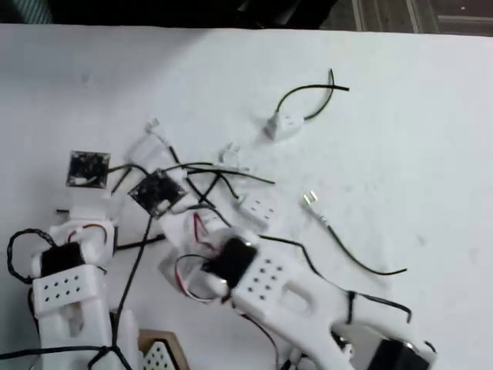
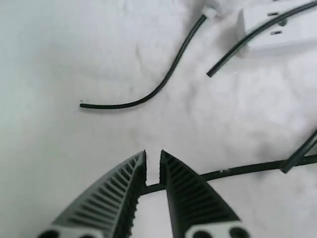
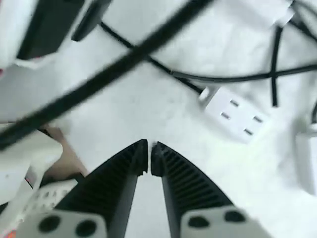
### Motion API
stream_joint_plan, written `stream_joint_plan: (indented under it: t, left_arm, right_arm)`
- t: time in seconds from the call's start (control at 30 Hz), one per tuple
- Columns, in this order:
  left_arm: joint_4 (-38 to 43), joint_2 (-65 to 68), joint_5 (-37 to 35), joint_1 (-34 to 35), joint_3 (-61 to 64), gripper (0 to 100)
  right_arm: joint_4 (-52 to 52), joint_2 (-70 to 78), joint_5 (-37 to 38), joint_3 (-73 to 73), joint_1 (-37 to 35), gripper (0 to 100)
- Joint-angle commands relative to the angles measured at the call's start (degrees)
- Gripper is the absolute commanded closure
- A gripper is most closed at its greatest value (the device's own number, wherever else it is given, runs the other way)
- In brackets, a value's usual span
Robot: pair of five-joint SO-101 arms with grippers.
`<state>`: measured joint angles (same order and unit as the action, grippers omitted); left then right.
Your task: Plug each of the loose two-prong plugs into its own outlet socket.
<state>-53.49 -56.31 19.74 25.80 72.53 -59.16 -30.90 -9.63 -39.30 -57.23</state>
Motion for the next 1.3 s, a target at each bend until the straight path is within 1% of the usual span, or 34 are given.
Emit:
stream_joint_plan:
  t: [0.0,0.13,0.27,0.53,0.77,0.9,1.27]
  left_arm:
    - [2.02,-0.84,-1.32,3.03,-0.88,93]
    - [1.85,-0.84,-4.92,6.99,-2.55,93]
    - [1.93,-0.84,-6.68,10.24,-3.25,93]
    - [2.02,-0.84,-7.38,10.77,-3.25,93]
    - [2.73,-0.84,-7.47,12.35,-3.69,93]
    - [2.73,-0.84,-7.47,12.35,-3.69,93]
    - [2.73,-0.84,-7.47,12.0,-3.6,93]
  right_arm:
    - [0.84,-6.46,-0.53,2.55,2.42,98.1]
    - [5.67,-5.14,-1.05,2.29,7.25,98.1]
    - [11.74,2.24,-1.14,2.29,11.12,98.1]
    - [31.6,20.79,-1.14,2.29,11.21,98.1]
    - [40.31,31.6,-1.14,2.29,9.01,98.1]
    - [39.08,34.42,-1.14,2.11,8.92,98.1]
    - [23.25,28.18,-0.62,0.18,8.04,98.1]
